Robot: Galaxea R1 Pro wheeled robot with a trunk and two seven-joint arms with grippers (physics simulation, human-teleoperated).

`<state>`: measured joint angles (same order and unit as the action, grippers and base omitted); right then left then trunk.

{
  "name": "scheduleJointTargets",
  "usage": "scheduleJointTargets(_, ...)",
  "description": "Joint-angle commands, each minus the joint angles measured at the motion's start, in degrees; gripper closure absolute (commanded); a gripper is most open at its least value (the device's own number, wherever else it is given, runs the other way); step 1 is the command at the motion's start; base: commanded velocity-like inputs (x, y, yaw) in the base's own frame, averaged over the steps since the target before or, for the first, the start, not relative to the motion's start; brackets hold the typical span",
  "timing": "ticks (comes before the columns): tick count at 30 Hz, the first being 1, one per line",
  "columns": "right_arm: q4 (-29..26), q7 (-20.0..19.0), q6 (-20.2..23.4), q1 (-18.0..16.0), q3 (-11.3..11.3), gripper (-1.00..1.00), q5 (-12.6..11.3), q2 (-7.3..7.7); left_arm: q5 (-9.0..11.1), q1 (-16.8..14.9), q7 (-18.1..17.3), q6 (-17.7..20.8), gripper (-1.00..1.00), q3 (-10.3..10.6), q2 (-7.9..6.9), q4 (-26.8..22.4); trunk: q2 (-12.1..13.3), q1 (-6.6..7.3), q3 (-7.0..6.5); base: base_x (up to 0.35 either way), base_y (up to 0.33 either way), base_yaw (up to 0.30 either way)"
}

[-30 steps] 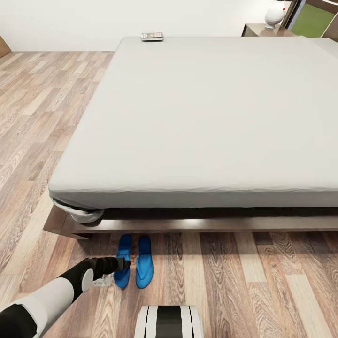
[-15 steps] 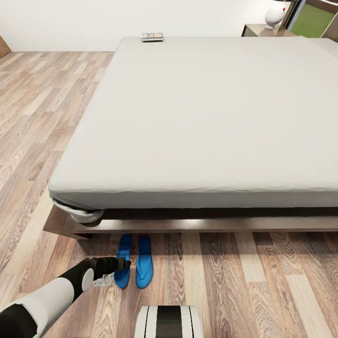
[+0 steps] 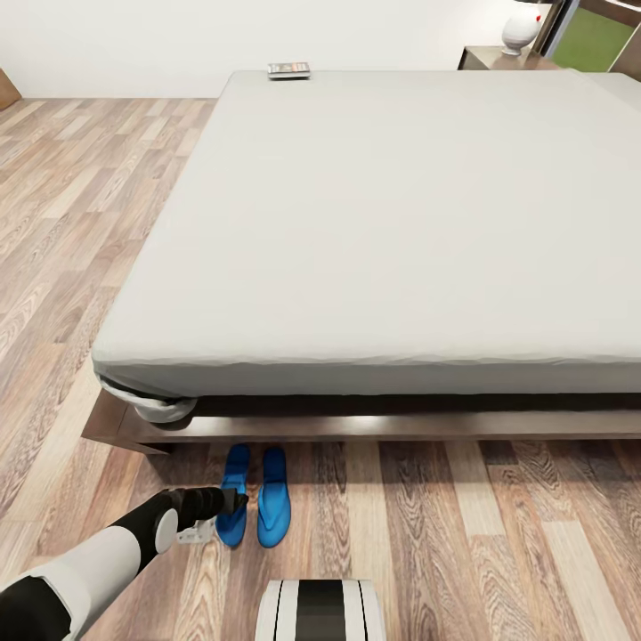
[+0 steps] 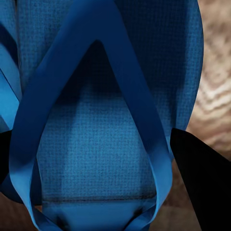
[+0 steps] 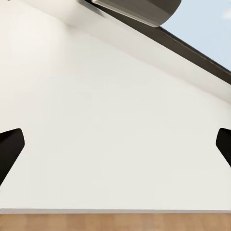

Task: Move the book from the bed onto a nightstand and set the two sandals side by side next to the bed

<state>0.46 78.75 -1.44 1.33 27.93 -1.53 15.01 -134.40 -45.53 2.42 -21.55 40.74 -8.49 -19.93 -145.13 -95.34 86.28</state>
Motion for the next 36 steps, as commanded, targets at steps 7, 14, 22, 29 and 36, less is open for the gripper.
scheduleJointTargets(7,0.0,0.8,-0.2,0.0,-0.1,-1.00,-0.2,-0.22,-0.6,0.0,0.2,-0.2,1.00,0.1,-0.03,-0.1,0.0,0.01,0.02,0.000,0.000,0.000)
scheduleJointTargets(14,0.0,3.6,-0.3,0.0,-0.1,-1.00,-0.3,-0.20,-0.6,0.0,0.1,-0.3,1.00,0.1,0.20,-0.1,-0.1,-0.12,1.13,0.000,0.000,0.000)
scheduleJointTargets(22,0.1,3.9,-0.2,0.0,-0.1,-1.00,-0.2,-0.18,-0.6,0.0,-0.6,-0.2,1.00,0.1,0.29,-0.1,-0.1,-0.12,1.13,0.000,0.000,0.000)
scheduleJointTargets(29,0.1,2.9,-0.2,0.0,-0.2,-1.00,-0.3,-0.23,-0.6,0.0,-0.7,-0.2,1.00,0.3,0.32,-0.1,-0.1,-0.12,1.13,0.000,0.000,0.000)
scheduleJointTargets(36,0.2,2.5,-0.1,0.0,-0.2,-1.00,-0.3,-0.25,-0.6,0.0,-0.8,-0.2,1.00,0.4,0.25,-0.1,-0.1,-0.17,1.58,0.000,0.000,0.000)
